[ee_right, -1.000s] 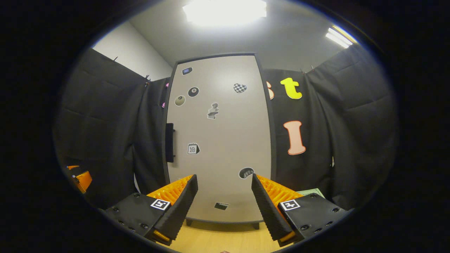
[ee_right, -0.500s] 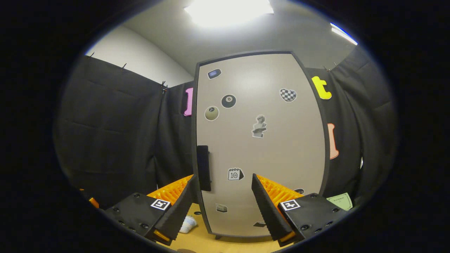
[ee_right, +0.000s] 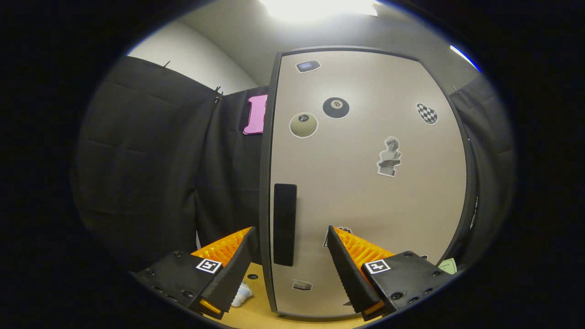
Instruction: Open the cabinet door with the right hand, grasp the bottle in the cabinet with the left hand and place it on the coaster, then close the cabinet door with the right hand.
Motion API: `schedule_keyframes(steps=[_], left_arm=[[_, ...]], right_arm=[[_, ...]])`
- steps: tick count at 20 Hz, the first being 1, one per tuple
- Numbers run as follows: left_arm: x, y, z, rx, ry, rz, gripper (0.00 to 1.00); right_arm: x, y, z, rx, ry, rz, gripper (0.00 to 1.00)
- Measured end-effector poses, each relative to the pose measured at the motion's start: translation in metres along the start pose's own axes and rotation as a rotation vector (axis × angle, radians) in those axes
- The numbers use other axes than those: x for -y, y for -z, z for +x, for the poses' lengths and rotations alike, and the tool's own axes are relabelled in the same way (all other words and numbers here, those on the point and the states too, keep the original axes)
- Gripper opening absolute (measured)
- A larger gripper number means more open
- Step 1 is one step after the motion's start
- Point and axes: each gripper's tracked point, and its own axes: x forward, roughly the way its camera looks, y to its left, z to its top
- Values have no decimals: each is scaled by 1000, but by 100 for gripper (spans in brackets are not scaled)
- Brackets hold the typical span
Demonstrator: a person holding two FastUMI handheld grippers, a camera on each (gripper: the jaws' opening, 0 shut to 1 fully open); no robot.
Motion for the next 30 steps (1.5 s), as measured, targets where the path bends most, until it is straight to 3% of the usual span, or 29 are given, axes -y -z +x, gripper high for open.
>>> schedule_keyframes(steps=[6, 7, 9, 11, 13, 16, 18, 24, 30], left_arm=[[-37, 1, 8, 8, -46, 16, 82], [-41, 0, 9, 11, -49, 16, 82], [-54, -2, 12, 24, -63, 24, 82], [-58, -4, 15, 29, -63, 18, 82], [-58, -6, 20, 32, -57, 18, 84], [-54, -10, 26, 41, -46, 26, 80], [-43, -15, 30, 51, -19, 20, 82], [2, -31, 34, 88, 78, 21, 82], [39, -43, 36, 103, 175, 21, 80]], right_arm=[[-3, 13, 34, -84, 63, 32, 92], [-1, 13, 39, -89, 79, 37, 78], [-5, 15, 46, -112, 72, 73, 61], [-11, 17, 49, -143, 45, 101, 58], [-10, 19, 49, -149, 64, 96, 38], [-11, 18, 45, -162, 37, 84, 25], [-11, 18, 41, -169, 4, 85, 14], [-11, 17, 22, -220, -105, 131, 14], [-7, 18, 14, -206, -163, 133, 14]])
